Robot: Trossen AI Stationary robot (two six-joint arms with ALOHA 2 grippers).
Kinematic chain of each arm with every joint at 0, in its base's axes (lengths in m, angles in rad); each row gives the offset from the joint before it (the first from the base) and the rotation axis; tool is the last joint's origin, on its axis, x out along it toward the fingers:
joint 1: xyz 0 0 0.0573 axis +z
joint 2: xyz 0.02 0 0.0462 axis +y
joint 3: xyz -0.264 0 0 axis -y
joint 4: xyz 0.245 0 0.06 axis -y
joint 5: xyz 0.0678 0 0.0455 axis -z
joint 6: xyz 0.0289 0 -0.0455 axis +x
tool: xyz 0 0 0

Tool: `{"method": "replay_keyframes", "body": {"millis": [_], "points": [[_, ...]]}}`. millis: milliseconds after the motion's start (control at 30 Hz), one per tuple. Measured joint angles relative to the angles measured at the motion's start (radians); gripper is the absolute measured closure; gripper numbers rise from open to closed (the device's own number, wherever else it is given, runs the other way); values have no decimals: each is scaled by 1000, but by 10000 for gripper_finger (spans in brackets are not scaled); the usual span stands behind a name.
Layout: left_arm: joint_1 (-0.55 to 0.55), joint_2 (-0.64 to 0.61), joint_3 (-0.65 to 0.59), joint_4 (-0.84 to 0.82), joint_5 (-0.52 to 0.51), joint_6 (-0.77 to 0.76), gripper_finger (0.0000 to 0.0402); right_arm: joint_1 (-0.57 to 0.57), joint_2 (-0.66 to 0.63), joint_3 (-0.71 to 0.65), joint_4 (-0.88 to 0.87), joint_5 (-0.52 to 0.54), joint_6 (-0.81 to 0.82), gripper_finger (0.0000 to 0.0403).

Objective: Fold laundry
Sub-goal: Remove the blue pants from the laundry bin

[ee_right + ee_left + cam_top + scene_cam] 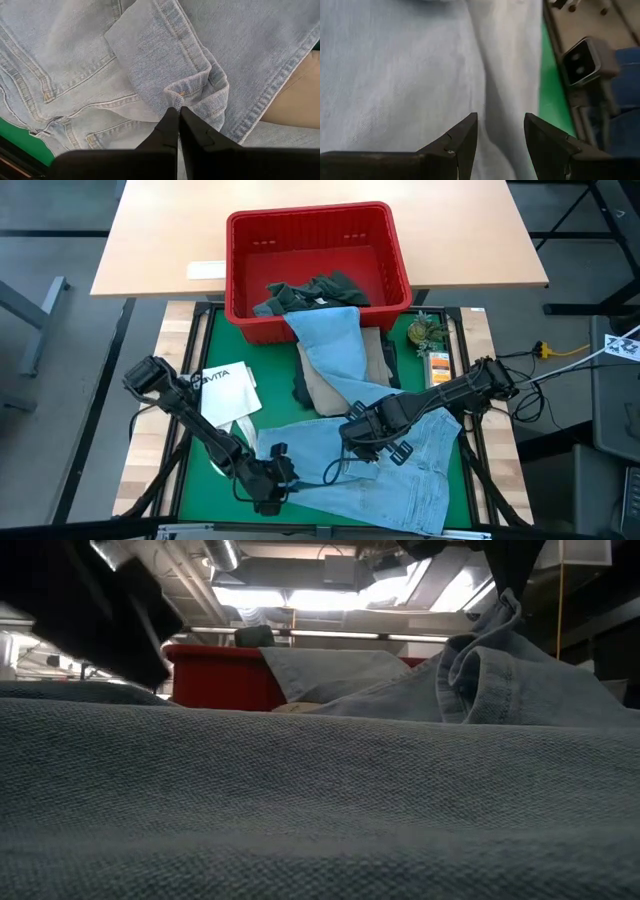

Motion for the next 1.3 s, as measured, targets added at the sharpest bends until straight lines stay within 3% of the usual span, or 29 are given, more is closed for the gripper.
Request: {"method": "replay_keyframes", "body": {"millis": [467, 600, 767, 1067, 1300], "points": [[4, 6, 0, -149, 3, -52, 249, 0, 0, 0, 6, 0, 0, 400], [3, 6, 0, -150, 7, -60, 291, 0, 0, 0, 6, 0, 0, 400], [3, -2, 0, -151, 15, -60, 389, 0, 0, 0, 6, 0, 0, 400], [-5, -107, 0, -192, 4, -60, 398, 0, -2, 12, 4, 48, 1, 400], [-36, -245, 0, -327, 31, -84, 399, 0, -6, 136, 43, 123, 0, 400]]}}
